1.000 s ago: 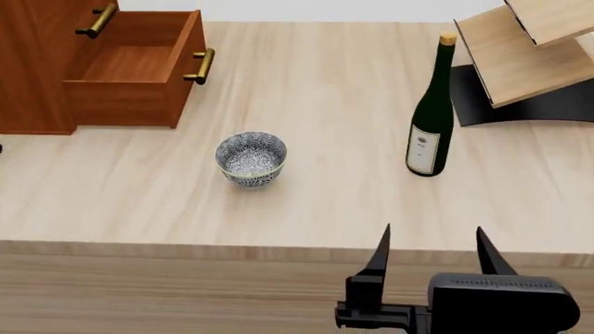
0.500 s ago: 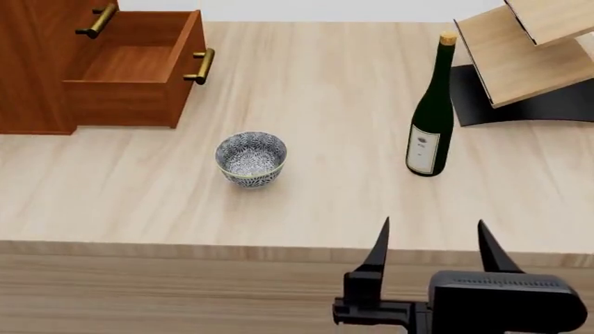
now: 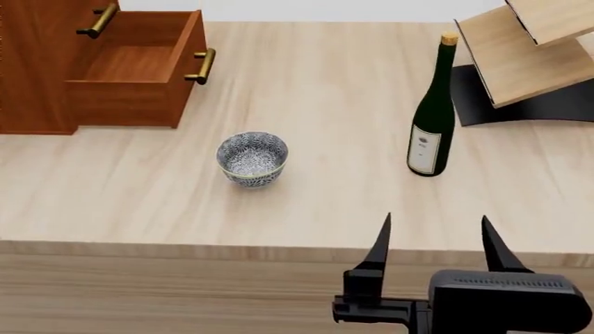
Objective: Put the bowl in the bottom drawer of the cabinet.
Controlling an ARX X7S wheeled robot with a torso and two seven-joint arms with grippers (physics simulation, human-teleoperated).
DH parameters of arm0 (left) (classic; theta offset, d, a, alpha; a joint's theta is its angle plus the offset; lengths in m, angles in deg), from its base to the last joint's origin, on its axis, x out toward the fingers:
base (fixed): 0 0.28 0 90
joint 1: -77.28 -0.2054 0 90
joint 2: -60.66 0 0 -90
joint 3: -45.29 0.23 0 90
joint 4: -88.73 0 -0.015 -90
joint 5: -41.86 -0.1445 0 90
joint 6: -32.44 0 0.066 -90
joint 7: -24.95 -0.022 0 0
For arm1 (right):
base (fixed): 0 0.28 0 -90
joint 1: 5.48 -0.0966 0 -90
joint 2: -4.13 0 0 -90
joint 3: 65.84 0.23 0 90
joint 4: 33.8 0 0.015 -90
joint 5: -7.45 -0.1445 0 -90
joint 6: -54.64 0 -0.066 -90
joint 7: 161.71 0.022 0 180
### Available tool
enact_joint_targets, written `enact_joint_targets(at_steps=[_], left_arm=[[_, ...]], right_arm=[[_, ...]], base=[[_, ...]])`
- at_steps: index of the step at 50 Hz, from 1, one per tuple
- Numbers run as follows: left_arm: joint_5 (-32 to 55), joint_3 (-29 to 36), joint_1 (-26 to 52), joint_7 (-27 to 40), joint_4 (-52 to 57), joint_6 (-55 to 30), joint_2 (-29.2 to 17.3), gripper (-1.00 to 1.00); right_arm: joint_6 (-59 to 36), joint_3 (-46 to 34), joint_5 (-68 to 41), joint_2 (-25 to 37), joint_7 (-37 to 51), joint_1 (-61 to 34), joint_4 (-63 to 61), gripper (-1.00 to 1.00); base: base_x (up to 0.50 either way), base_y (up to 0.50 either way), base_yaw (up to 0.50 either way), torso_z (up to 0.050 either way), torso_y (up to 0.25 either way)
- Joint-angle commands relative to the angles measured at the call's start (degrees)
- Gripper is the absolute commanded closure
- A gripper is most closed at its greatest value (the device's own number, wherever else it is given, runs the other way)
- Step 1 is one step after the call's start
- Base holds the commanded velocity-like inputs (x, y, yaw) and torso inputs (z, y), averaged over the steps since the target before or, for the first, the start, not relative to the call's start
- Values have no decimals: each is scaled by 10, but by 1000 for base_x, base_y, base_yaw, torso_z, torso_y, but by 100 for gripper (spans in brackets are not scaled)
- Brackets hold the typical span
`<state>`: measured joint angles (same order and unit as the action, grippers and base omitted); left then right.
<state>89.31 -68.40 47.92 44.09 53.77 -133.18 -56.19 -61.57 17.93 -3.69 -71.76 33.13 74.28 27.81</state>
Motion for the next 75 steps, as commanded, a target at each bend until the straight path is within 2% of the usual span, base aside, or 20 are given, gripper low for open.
enact_joint_targets(at_steps=[1,36,68,75], left_arm=[[-3,11,-9,4,1,17,-7,-100],[-17,29,-54,1,-14,75,-20,-100],[-4,49,-41,20,-19,78,-25,-100],[-4,53,-45,22,-21,83,-25,-100]], right_arm=[[-3,-7,2,4,3,-3,-1,-100],[3,-12,-9,11,10,6,-2,-100],[21,-14,-19,16,13,8,9,-100],[24,-16,-22,18,12,11,11,-100]], base=[[0,309,0,0,0],[0,418,0,0,0],[0,438,0,0,0],[0,132,0,0,0]])
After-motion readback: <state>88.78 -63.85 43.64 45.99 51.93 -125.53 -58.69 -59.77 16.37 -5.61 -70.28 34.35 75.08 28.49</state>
